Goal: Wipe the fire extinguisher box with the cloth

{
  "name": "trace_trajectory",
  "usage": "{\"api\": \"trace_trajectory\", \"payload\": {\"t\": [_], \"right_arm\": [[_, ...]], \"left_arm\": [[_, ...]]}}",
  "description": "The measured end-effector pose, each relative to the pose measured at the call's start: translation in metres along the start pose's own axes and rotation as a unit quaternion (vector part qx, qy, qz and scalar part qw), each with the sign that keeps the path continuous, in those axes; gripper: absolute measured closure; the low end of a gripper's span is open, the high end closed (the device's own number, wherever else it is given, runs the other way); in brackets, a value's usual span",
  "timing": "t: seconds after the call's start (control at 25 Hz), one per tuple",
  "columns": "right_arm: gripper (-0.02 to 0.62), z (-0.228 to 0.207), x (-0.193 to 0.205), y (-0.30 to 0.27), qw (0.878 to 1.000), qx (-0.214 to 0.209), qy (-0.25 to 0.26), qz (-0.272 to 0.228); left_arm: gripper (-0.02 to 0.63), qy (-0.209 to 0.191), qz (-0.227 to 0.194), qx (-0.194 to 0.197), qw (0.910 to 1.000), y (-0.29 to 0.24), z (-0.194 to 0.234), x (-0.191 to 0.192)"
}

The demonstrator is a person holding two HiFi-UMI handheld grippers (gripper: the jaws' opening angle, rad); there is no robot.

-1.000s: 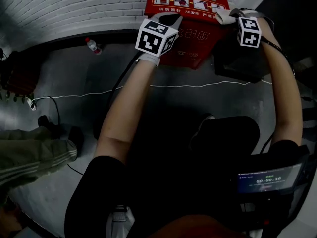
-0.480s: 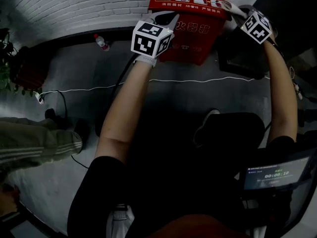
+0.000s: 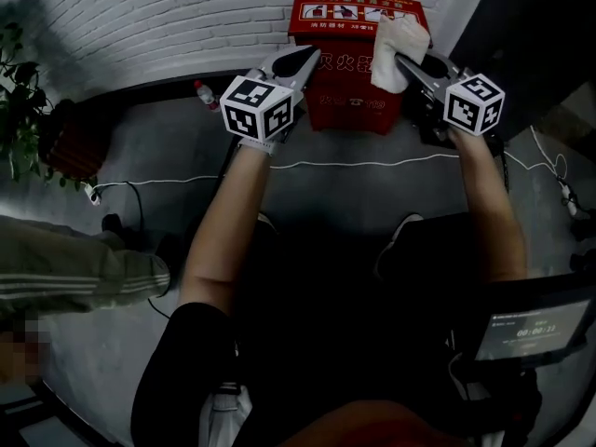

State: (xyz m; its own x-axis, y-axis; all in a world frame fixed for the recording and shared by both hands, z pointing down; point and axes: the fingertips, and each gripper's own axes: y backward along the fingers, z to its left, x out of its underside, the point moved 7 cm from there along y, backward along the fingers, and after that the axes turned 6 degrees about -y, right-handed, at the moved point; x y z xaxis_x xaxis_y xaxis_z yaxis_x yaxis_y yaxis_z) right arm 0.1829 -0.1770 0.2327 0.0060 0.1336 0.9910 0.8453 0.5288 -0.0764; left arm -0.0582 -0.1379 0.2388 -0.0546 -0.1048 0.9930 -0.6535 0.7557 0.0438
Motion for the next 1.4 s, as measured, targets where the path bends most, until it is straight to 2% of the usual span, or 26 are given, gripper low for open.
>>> {"api": "trace_trajectory", "payload": {"t": [0.08, 0.16, 0.36, 0.56, 0.88, 1.16, 1.4], "right_arm": [[0.499, 0.016, 0.008, 0.002, 1.000, -0.015, -0.009, -0.012], [0.499, 0.029, 0.020, 0.007, 1.000, -0.017, 0.008, -0.015], [0.499, 0.053, 0.043, 0.012, 0.999, -0.033, 0.036, -0.015], [0.499, 0.059, 0.059, 0.013, 0.998, -0.050, 0.039, -0.019], [0.498, 0.060, 0.063, 0.008, 0.997, -0.063, 0.040, -0.018], [0.497, 0.075, 0.061, 0.014, 0.998, -0.043, 0.048, -0.027], [0.497, 0.070, 0.069, 0.009, 0.998, -0.029, 0.051, -0.022]], "left_arm": [[0.603, 0.025, -0.012, 0.006, 0.9996, 0.009, -0.003, 0.004], [0.603, 0.039, -0.020, 0.020, 0.9988, 0.015, -0.009, 0.011], [0.603, 0.025, -0.015, 0.059, 0.9978, 0.022, -0.020, 0.027], [0.603, 0.036, -0.005, 0.082, 0.9959, 0.016, -0.025, 0.047], [0.604, 0.041, -0.014, 0.083, 0.9956, 0.010, -0.026, 0.050], [0.603, 0.040, -0.018, 0.074, 0.9963, 0.027, -0.029, 0.051], [0.603, 0.041, -0.017, 0.060, 0.9972, 0.027, -0.023, 0.057]]}}
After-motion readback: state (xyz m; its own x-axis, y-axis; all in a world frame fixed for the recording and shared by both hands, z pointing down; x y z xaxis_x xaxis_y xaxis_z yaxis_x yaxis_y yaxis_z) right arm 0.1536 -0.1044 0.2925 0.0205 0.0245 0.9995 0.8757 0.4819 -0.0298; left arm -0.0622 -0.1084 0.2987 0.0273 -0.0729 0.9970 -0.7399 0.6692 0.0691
